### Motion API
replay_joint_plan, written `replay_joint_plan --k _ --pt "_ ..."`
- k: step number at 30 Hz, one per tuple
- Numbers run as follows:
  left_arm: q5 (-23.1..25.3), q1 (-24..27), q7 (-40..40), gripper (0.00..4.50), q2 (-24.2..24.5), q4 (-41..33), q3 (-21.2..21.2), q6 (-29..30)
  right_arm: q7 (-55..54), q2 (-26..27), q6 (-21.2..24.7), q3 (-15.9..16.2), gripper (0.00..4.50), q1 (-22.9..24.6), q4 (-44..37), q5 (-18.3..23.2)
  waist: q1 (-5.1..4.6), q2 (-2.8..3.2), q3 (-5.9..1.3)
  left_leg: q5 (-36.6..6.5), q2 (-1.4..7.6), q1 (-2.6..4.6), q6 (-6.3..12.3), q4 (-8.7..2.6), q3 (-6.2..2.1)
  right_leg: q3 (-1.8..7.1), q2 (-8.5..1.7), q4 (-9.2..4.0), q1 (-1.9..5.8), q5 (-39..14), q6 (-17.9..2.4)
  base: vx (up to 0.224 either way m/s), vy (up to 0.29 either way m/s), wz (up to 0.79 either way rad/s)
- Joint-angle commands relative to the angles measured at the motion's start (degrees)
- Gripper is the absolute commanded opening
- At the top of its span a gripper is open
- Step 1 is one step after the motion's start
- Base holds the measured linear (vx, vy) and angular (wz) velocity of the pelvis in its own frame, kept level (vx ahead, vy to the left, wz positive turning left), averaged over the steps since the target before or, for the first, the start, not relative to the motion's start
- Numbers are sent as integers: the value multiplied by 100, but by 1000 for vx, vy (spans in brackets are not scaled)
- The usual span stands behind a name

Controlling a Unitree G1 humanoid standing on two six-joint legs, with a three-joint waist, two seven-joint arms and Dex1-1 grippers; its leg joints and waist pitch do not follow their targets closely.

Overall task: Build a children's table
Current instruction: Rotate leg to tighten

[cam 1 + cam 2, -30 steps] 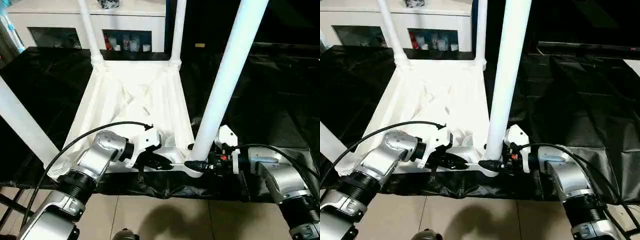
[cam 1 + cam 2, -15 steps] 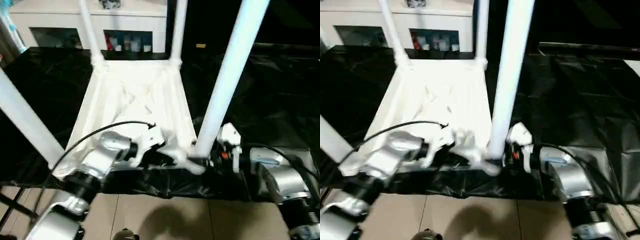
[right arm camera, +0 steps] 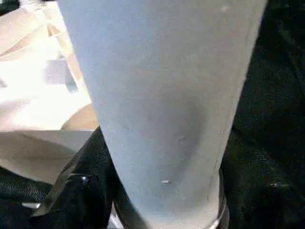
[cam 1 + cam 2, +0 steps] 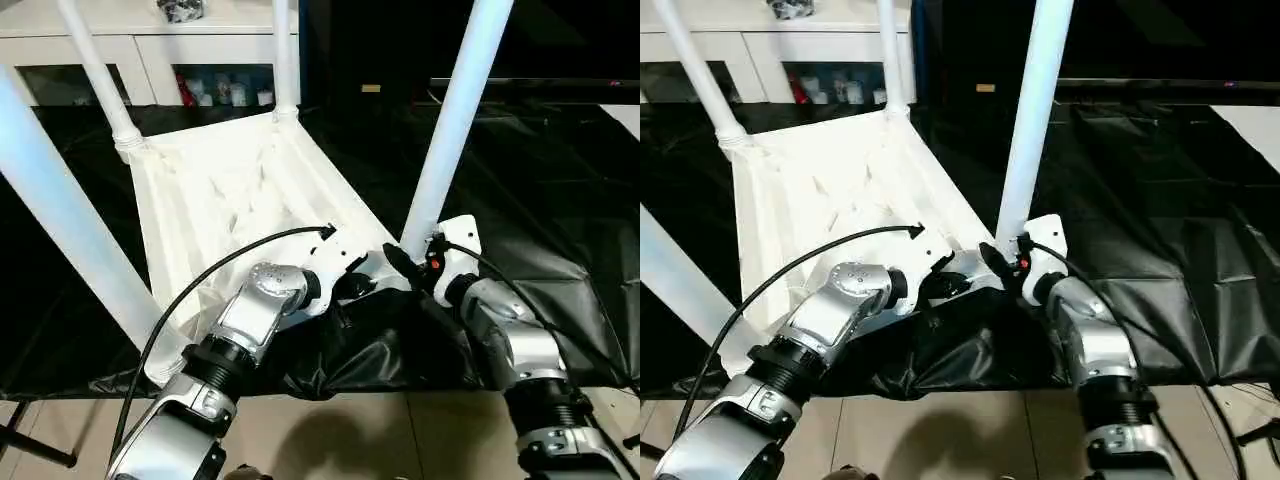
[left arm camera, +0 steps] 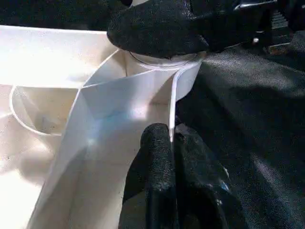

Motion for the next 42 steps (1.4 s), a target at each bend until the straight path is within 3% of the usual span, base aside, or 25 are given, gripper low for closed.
replay_joint_plan --k 1,6,12,15,19,20,22,25,28,31,38,42 --pt "-142 25 -49 0 -116 -299 -23 -318 472 323 115 353 314 81 -170 351 37 -76 -372 -1047 123 54 293 -356 -56 239 -446 -473 310 -1185 -1073 0 0 0" --pt "-270 130 -507 0 68 -480 -120 -506 919 115 171 423 372 146 -399 438 33 -90 -375 -1019 128 42 327 -357 -53 250 -453 -463 321 -1138 -1046 0 0 0" --pt "-391 197 -1134 0 431 -522 -161 -574 2085 -598 -10 954 377 318 -610 235 57 -90 -351 -1144 138 60 317 -360 -43 258 -454 -488 288 -1345 -1027 0 0 0" --pt "-557 237 -1615 0 604 -526 -145 -630 2599 -826 68 1007 377 369 -731 402 72 -103 -348 -1208 129 60 321 -356 -45 253 -457 -497 298 -1513 -990 0 0 0" --pt "-601 253 -2063 0 822 -575 -226 -633 3052 -1035 40 1091 377 408 -824 456 103 -93 -358 -1092 153 65 356 -358 -48 258 -452 -471 282 -1360 -1028 0 0 0" --pt "-645 276 -2362 0 952 -639 -294 -594 3265 -1126 37 1125 352 420 -859 480 121 -88 -363 -1099 161 64 361 -359 -51 254 -451 -453 284 -1294 -1070 0 0 0" --pt "-680 298 -2646 0 1082 -706 -353 -558 3499 -1247 58 1194 352 431 -906 510 153 -82 -370 -1063 166 73 387 -350 -40 255 -447 -442 278 -1203 -1106 0 0 0" --pt "-680 288 -2799 0 1158 -675 -357 -632 3718 -1415 -3 1350 317 420 -878 427 194 -77 -366 -1058 184 94 381 -350 -34 257 -440 -436 251 -1131 -1163 0 0 0" --pt "-691 265 -2971 0 1228 -640 -380 -652 3892 -1490 -86 1428 298 403 -815 313 266 -82 -361 -1150 183 92 326 -351 -34 263 -463 -444 253 -1290 -1124 0 0 0" --pt "-708 264 -3022 0 1248 -651 -389 -645 3937 -1504 -101 1454 270 390 -810 307 275 -89 -361 -1168 180 85 299 -354 -40 262 -467 -446 258 -1372 -1080 0 0 0" --pt "-701 258 -3160 0 1282 -638 -388 -637 4131 -1565 -177 1583 260 389 -828 308 293 -95 -384 -940 175 62 376 -333 -39 254 -458 -405 271 -1072 -1119 0 0 0" --pt "-693 262 -3156 0 1296 -642 -389 -630 4174 -1553 -170 1599 259 429 -862 308 294 -92 -379 -1009 179 69 366 -337 -41 250 -461 -418 264 -1170 -1119 0 0 0"
